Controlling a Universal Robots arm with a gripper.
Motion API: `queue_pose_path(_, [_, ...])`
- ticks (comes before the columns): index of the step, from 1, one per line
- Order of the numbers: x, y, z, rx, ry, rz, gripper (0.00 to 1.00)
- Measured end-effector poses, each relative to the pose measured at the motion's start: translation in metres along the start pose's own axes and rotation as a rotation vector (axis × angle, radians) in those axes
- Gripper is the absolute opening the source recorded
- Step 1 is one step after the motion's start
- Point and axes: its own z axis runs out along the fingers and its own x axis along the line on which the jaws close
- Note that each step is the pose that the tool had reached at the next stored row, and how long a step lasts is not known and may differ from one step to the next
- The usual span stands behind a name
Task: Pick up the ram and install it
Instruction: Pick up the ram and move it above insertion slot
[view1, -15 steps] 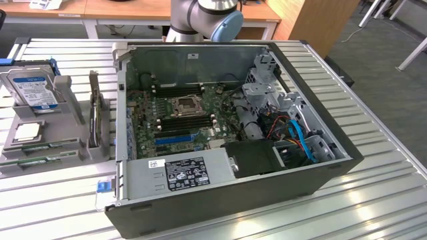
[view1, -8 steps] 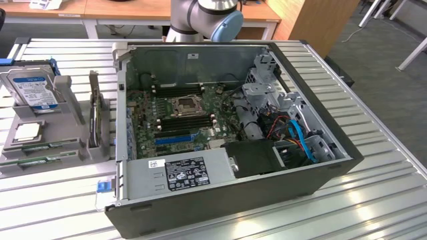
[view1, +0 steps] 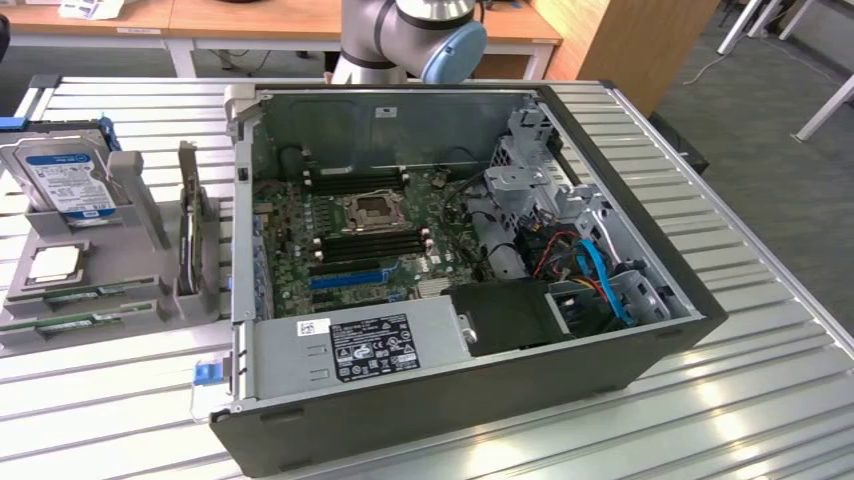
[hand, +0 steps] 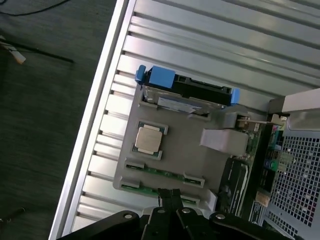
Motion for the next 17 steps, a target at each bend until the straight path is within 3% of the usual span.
queue_pose_path(17, [0.0000,0.0000,0.0002,-0.0051,0.0101,-0.223,0.10])
